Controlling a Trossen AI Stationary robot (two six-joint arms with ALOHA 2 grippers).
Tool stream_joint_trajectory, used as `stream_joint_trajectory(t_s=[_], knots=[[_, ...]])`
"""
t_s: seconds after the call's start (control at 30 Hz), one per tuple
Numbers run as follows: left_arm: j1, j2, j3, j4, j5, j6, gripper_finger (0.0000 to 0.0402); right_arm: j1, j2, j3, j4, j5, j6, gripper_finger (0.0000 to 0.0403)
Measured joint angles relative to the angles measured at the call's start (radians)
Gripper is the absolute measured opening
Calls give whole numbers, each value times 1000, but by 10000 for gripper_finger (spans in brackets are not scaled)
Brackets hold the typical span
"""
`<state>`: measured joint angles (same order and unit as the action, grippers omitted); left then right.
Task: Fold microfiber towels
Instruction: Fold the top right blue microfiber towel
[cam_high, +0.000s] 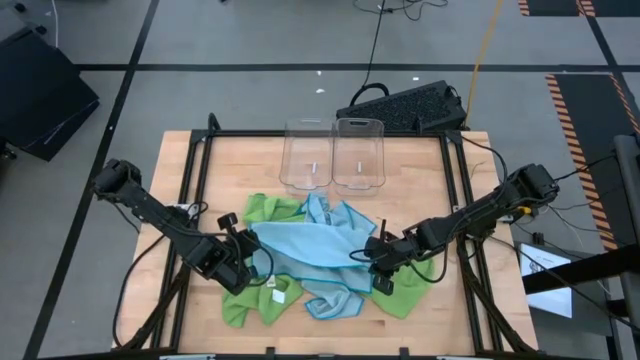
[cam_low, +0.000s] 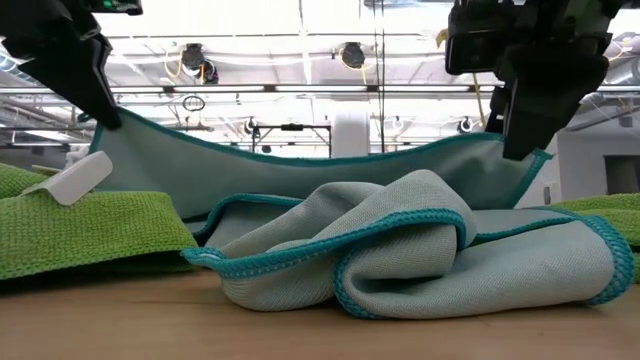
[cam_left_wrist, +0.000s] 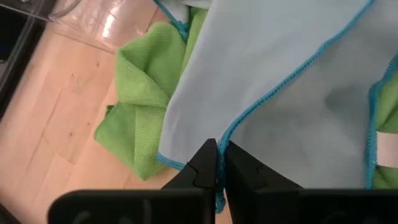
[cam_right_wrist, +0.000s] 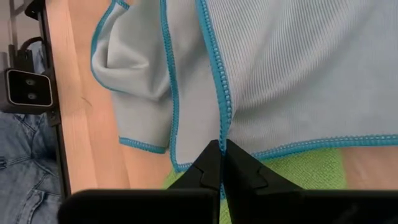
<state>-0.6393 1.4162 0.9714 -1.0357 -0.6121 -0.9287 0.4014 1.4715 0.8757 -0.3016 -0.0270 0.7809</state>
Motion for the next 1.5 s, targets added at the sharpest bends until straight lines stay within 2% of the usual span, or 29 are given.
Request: stream_joint_trajectory(t_s=[0.33, 0.67, 0.77, 1.0, 1.13, 1.27, 1.5], knots=[[-36, 0, 0, 2, 11, 0, 9, 38, 0, 0, 16, 28, 30, 10], [-36, 0, -1, 78, 44, 25, 86, 68, 0, 0, 43, 28, 30, 15], [-36, 0, -1, 105, 54, 49, 98, 81, 0, 0, 43, 28, 30, 37], [-36, -1, -1, 118, 63, 72, 131, 99, 0, 0, 43, 29, 45, 139], [-37, -1, -1, 117, 85, 86, 151, 98, 0, 0, 43, 30, 45, 183], [-37, -1, -1, 106, 87, 88, 170, 99, 0, 0, 42, 55, 45, 202], [-40, -1, -1, 105, 86, 22, 186, 99, 0, -5, 43, 90, 48, 197]])
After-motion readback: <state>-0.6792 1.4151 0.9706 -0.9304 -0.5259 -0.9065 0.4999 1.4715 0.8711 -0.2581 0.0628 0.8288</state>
